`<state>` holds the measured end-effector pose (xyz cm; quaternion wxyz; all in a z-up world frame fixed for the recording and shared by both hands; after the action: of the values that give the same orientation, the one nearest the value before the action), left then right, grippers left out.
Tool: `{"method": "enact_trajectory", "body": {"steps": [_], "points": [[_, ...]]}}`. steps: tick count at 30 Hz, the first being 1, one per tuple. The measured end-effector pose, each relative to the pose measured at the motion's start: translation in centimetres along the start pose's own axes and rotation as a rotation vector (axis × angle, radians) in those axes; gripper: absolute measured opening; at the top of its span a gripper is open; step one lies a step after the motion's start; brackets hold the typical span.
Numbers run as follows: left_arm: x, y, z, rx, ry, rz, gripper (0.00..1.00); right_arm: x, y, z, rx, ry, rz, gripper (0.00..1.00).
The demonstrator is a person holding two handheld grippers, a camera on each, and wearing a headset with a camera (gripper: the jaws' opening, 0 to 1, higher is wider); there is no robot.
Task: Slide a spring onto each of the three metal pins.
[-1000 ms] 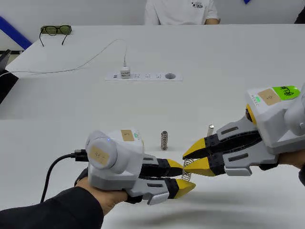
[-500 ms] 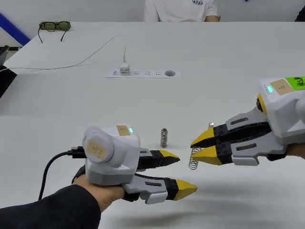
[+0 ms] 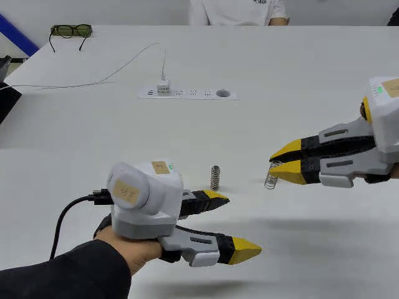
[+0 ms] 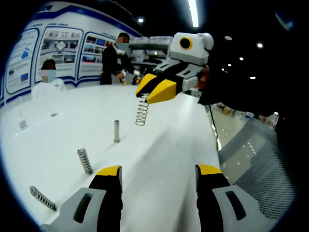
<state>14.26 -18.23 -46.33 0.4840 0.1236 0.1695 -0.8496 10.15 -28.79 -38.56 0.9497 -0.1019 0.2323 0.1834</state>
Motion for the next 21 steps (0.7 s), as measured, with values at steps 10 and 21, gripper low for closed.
{"method": "enact_trajectory", "body": {"steps": [10,21], "points": [[0.0,-0.1,-0.1,-0.010,0.002,-0.001,0.69,-0.4,-3.2,-1.0,0.027,0.016,-0.127,0.11],[0.1,0.0,-0.3,-0.022,0.008,-0.001,0.71,0.1,-5.5,-1.8,0.056,0.015,-0.195,0.11]]}}
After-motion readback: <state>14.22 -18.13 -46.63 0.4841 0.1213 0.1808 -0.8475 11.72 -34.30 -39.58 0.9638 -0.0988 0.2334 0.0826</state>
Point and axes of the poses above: the centre of the closed fingertips' face, and the gripper's own axes: x roughly forward along the fingers, y roughly to its left, z roughly out of its top, the point moved 4 cm from there along -x, roughly backward along the fingers, and after that the axes turned 2 degrees about x, right-handed, at the moved point
